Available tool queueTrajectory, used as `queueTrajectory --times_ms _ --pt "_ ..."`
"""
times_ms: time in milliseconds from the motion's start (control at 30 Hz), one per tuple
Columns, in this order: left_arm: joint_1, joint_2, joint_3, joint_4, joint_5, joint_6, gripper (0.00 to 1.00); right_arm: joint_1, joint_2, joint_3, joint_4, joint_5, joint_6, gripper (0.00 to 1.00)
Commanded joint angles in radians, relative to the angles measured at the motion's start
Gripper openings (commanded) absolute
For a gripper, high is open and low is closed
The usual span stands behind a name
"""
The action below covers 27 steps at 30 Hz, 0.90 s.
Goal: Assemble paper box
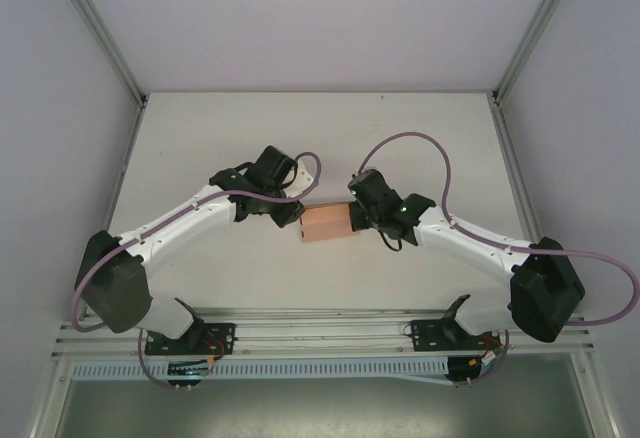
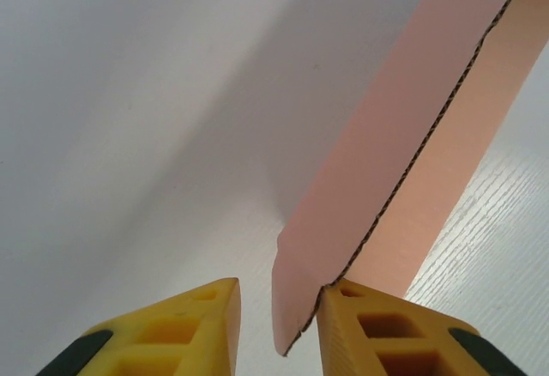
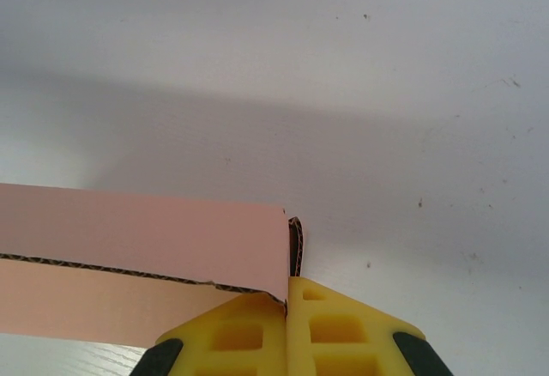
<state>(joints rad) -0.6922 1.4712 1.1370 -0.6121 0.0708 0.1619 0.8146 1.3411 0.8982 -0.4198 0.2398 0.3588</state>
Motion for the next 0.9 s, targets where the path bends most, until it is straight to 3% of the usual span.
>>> queueTrajectory --times_ms 0,67,167,267,400,567,667,767,867 --pt "0.005 0.002 0.005 0.027 0.035 -0.016 0.26 0.014 0.027 0.014 -0.090 0.007 0.022 0.00" --pt "0.005 0.017 0.002 0.024 0.036 -0.025 0.21 0.017 0.027 0.016 -0.091 0.013 0.025 0.00" --pt "0.005 0.028 -0.001 0.021 0.024 -0.056 0.00 0.019 0.029 0.021 -0.096 0.015 0.028 0.00" --pt "0.005 0.027 0.017 0.015 0.027 -0.141 0.00 0.027 0.032 0.023 -0.100 0.034 0.040 0.00" --pt "0.003 0.030 0.019 0.043 0.040 -0.358 0.00 0.060 0.036 0.026 -0.105 0.121 0.103 0.00" --pt "-0.035 0.038 -0.005 0.042 -0.061 -0.583 0.00 0.121 0.064 0.022 -0.128 0.259 0.274 0.00" --pt "-0.071 0.026 -0.037 0.056 -0.121 -0.646 0.00 0.157 0.066 -0.001 -0.113 0.307 0.366 0.00" --pt "-0.076 0.036 -0.037 0.066 -0.080 -0.684 0.00 0.165 0.073 -0.025 -0.077 0.298 0.400 0.00" --pt "-0.076 0.062 0.015 -0.009 -0.112 -0.735 0.00 0.170 0.089 -0.018 -0.102 0.305 0.413 0.00"
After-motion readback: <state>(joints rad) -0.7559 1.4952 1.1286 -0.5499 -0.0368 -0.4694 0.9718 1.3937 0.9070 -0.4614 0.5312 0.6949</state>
